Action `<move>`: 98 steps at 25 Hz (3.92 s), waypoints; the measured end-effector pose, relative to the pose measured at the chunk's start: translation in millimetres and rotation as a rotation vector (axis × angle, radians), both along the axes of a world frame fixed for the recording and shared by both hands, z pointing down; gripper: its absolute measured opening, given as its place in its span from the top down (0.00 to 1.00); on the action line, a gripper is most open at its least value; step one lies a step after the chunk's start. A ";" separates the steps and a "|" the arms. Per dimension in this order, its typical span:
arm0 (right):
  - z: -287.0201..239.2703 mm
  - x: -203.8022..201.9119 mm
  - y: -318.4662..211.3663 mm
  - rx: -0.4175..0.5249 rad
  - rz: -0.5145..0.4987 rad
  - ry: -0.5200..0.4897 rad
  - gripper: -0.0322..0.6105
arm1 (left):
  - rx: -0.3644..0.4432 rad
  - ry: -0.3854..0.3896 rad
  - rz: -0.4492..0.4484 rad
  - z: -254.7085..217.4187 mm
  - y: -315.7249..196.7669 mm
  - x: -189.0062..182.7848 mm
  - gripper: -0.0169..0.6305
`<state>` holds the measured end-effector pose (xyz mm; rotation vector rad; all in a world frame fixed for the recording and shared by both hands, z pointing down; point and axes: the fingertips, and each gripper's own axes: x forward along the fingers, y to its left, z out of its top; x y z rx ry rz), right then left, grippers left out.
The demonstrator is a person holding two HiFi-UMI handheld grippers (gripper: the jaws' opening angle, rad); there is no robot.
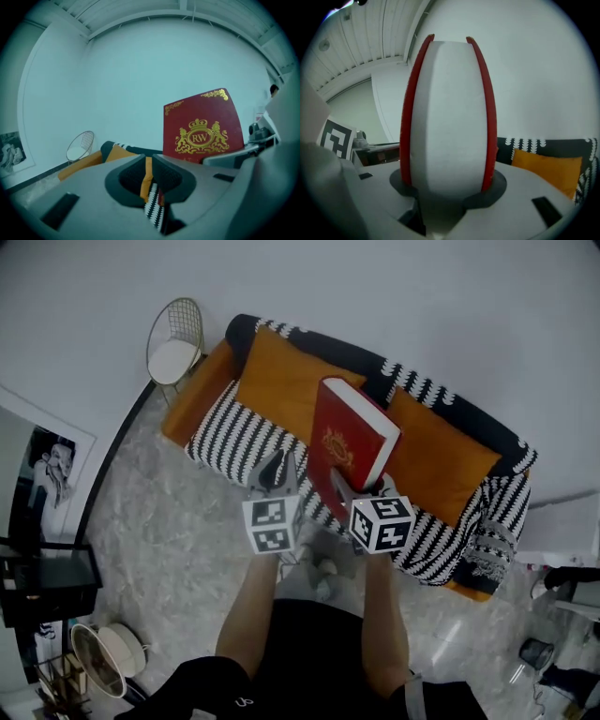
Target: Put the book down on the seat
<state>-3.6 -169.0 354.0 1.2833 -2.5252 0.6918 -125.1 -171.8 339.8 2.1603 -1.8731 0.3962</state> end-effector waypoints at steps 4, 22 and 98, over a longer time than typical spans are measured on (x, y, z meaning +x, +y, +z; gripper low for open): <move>28.0 -4.6 4.1 -0.077 -0.001 -0.021 0.59 | -0.082 -0.003 0.018 36.0 4.7 -5.7 0.90; 206.4 -1.9 52.4 -0.420 0.042 -0.047 0.58 | -0.414 0.028 0.104 210.9 53.3 18.3 0.90; 476.7 75.1 -39.2 -0.225 0.219 0.533 0.27 | -0.727 0.081 0.285 430.8 106.2 72.5 0.90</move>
